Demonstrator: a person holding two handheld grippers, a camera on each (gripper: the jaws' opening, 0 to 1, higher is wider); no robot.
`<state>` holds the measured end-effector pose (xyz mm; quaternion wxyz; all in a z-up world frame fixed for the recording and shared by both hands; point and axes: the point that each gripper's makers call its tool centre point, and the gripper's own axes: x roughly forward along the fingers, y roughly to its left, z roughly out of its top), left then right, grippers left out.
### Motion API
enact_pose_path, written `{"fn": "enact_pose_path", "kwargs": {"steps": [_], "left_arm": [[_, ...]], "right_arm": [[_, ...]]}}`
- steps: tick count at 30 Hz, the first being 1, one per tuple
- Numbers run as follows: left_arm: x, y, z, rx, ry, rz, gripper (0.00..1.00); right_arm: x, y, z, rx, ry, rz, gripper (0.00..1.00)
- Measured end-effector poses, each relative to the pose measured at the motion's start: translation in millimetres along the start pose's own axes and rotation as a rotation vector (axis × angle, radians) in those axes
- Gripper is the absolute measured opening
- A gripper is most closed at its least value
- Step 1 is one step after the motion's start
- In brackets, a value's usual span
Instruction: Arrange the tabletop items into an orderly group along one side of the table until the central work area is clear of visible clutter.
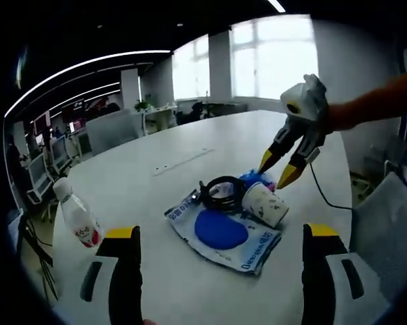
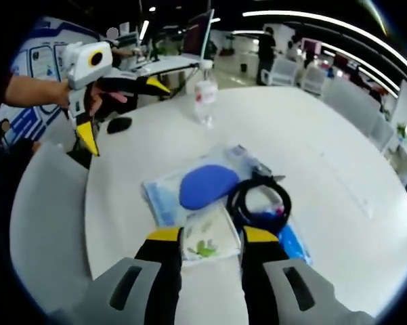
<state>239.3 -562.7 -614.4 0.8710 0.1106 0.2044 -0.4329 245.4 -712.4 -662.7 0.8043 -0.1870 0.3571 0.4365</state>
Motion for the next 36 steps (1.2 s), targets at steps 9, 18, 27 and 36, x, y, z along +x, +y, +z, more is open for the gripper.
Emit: {"fn": "enact_pose_path", "kwargs": {"steps": [9, 18, 27, 36], "left_arm": [[-1, -1.8, 1.4, -0.005, -0.009, -0.009, 0.99], [0, -4.8, -6.8, -0.041, -0.002, -0.01, 0.99], [3, -3.6, -6.8, -0.061, -0.007, -0.018, 0.99], [9, -10.5, 4.2, -0.059, -0.028, -0.04, 0.98]], "right_arm": [[15, -4, -4.1, -0.019, 0.049, 0.033, 0.3], [20, -4, -10.1, -0.014, 0.115, 0.071, 0.24], [11, 9, -15.1, -0.008, 0.147, 0.115, 0.0], [-2, 17, -19.9, 0.015, 0.145, 0.113, 0.0]]}}
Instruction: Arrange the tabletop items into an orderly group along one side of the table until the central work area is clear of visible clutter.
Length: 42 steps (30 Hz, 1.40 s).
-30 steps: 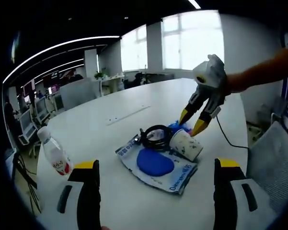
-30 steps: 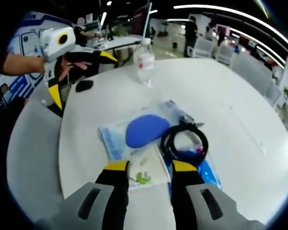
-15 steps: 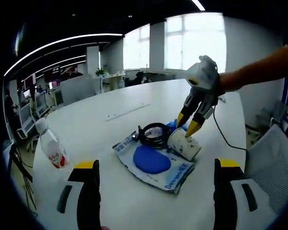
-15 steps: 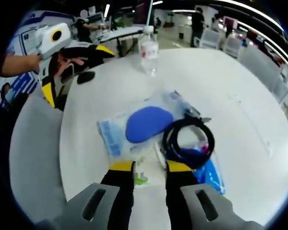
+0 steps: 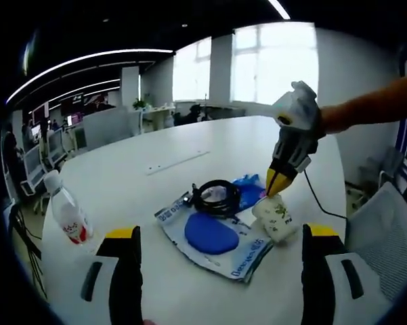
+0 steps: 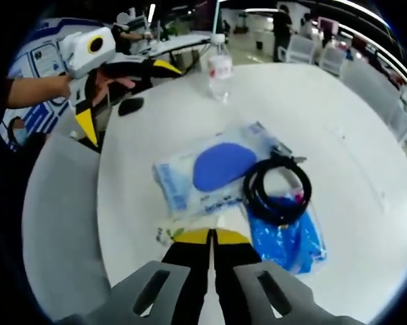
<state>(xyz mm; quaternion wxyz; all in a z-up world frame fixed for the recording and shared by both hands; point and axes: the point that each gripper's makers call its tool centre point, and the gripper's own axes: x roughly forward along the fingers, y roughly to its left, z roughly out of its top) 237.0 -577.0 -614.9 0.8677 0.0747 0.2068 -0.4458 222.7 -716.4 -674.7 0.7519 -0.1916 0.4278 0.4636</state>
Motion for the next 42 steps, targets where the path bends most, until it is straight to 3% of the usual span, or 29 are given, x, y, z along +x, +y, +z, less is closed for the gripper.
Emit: {"fn": "enact_pose_path", "kwargs": {"steps": [8, 11, 12, 27, 29, 36, 42], "left_arm": [[7, -13.2, 4.5, 0.023, -0.005, -0.035, 0.98], [7, -15.3, 6.9, 0.028, -0.009, -0.043, 0.98], [7, -16.0, 7.5, 0.029, -0.01, -0.045, 0.98], [5, -11.7, 8.2, 0.035, -0.009, -0.051, 0.98], [6, -10.1, 9.3, 0.029, -0.013, -0.048, 0.98], [10, -13.1, 11.7, 0.021, -0.023, -0.054, 0.98], [14, -17.2, 10.4, 0.013, -0.021, -0.064, 0.97]], "right_arm": [[-6, 1, -1.1, -0.003, -0.011, -0.027, 0.0], [-1, -4, -11.1, 0.024, 0.011, -0.048, 0.17], [0, -4, -12.8, 0.031, 0.013, -0.05, 0.19], [4, 2, -13.8, 0.135, -0.022, -0.012, 0.06], [1, 1, -13.5, 0.121, -0.015, -0.008, 0.0], [-3, 4, -13.9, 0.07, 0.022, -0.005, 0.0], [-14, 2, -2.1, 0.024, 0.001, -0.027, 0.0]]}}
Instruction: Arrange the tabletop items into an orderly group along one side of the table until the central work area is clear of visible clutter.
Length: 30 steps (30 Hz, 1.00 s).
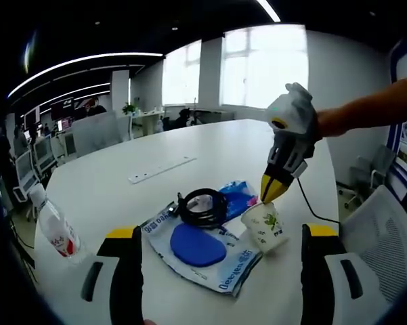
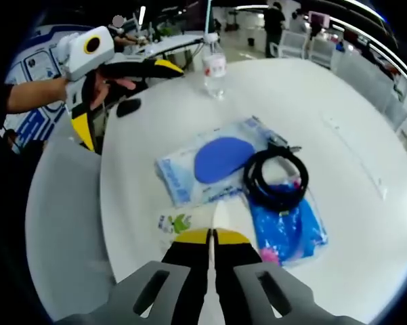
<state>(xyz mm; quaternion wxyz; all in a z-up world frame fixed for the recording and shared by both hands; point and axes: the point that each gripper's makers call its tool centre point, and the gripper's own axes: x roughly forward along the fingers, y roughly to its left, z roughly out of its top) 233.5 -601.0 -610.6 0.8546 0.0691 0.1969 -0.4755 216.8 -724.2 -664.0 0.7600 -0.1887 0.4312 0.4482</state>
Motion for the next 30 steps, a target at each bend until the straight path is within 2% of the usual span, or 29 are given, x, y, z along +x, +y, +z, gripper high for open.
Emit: {"fn": "enact_pose_path", "kwargs": {"steps": [11, 23, 30], "left_arm": [[14, -14.5, 1.5, -0.004, -0.001, -0.031, 0.97], [36, -24.6, -3.8, -0.007, 0.026, -0.049, 0.94], [41, -27.8, -1.7, 0.007, 0.031, -0.054, 0.91]], "right_arm": [[-22, -7, 32.9, -0.062, -0.076, -0.075, 0.0], [-27, 5, 55.4, -0.103, -0.121, -0.087, 0.0], [-33, 10, 63.5, -0.125, -0.133, -0.087, 0.0]]}}
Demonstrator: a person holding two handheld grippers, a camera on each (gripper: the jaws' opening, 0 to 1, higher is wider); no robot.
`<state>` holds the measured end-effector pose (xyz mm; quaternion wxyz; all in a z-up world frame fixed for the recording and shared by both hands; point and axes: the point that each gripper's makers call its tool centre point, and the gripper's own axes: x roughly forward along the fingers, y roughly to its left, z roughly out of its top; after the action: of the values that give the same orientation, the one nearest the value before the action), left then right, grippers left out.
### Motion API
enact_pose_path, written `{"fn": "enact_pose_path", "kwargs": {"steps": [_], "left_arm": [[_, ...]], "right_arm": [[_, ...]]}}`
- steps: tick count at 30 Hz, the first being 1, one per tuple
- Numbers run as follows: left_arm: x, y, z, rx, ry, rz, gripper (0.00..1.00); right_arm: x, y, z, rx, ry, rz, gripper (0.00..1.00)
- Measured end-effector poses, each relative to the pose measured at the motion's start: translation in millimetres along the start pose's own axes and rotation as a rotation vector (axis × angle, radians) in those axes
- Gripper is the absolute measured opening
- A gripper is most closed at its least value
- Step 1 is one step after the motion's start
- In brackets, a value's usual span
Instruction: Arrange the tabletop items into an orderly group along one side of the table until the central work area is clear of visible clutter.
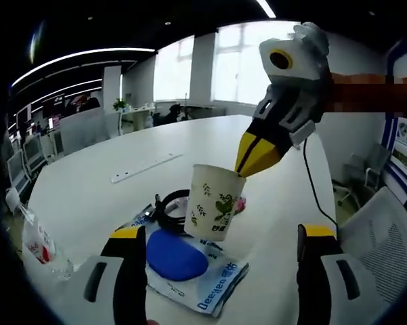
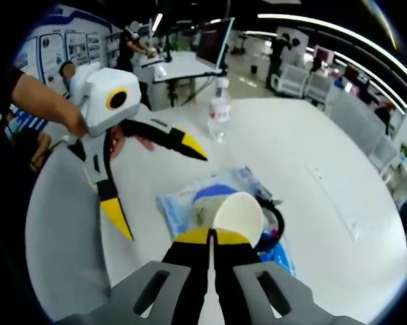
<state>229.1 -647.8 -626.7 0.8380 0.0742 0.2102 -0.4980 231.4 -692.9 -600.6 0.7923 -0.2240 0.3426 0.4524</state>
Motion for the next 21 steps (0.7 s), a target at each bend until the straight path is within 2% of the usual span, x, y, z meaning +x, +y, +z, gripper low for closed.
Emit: {"fn": "enact_pose_path", "kwargs": {"steps": [8, 21], "left_arm": [[3, 0.3, -1.7, 0.01, 0.013, 0.004, 0.89], [5, 5.6, -2.3, 0.053, 0.034, 0.02, 0.77]], "right_arm": [[-4, 8, 13.0, -0.027, -0.019, 0.007, 0.0], [-5, 18, 28.3, -0.086, -0.029, 0.022, 0.0]]}}
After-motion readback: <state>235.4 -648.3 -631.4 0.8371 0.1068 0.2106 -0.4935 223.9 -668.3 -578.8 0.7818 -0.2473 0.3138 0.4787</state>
